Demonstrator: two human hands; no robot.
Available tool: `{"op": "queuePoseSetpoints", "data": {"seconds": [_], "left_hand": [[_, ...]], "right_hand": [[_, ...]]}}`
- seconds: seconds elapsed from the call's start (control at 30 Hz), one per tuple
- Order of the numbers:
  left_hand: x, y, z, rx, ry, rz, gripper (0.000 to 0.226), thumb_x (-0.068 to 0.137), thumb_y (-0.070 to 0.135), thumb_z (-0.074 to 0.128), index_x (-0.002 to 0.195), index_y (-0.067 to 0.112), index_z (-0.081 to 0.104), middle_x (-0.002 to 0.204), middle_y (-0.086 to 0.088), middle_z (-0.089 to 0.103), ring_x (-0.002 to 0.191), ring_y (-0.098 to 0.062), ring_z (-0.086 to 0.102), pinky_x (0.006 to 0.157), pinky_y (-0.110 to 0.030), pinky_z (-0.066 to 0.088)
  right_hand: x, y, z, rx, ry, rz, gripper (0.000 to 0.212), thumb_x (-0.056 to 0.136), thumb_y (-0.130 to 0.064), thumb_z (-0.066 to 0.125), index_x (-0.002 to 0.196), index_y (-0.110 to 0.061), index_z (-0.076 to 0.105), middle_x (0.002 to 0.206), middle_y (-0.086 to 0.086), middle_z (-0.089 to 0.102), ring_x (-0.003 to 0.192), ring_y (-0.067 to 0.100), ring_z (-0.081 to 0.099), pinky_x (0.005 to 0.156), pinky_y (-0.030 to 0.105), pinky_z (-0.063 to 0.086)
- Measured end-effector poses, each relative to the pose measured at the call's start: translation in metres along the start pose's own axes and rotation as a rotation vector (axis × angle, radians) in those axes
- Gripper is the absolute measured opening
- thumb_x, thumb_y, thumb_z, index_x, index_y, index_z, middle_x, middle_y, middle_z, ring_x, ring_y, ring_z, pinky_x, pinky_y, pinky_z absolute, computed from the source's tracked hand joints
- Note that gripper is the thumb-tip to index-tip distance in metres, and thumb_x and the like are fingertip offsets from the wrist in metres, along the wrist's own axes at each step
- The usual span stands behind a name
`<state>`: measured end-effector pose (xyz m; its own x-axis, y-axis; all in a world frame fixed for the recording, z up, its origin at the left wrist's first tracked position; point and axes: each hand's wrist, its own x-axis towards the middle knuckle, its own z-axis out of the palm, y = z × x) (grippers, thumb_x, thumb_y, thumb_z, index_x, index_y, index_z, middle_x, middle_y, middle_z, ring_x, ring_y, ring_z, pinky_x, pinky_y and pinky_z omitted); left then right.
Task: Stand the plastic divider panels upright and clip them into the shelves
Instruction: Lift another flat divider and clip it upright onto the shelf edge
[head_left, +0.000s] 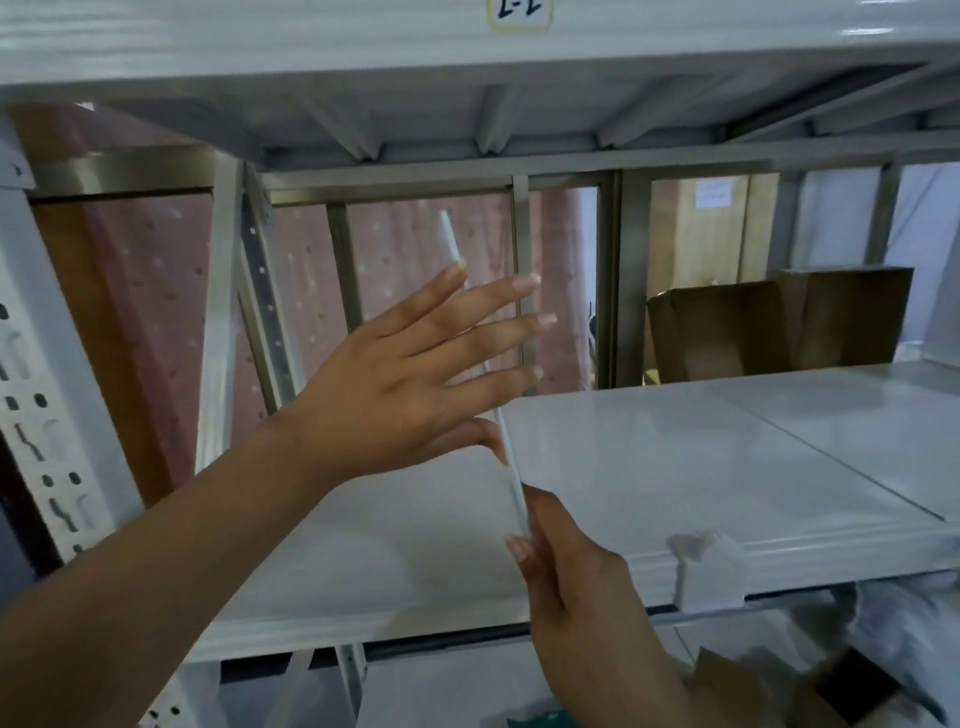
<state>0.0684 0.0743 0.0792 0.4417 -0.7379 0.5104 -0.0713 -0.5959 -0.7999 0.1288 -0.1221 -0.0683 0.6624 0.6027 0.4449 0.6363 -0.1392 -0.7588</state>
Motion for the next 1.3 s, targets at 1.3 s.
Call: {"op": "queuePoseSetpoints", "data": {"seconds": [1.3], "left_hand": [[0.21,0.064,0.071,-0.226,0.299,0.256,0.013,0.107,0.017,0.069,0.103,0.005,0.073,0.125,-0.02,0.071,0.144,-0.045,0.05,0.126,-0.068,0.022]], "right_hand": [[-0.049,0.058,-0.128,-0.004,0.639,0.097,0.056,0.105,-0.026,0.055,0.134,-0.073,0.046,0.103,-0.042,0.068,0.09,-0.014,0.063,0.083,0.003,0.046]]}}
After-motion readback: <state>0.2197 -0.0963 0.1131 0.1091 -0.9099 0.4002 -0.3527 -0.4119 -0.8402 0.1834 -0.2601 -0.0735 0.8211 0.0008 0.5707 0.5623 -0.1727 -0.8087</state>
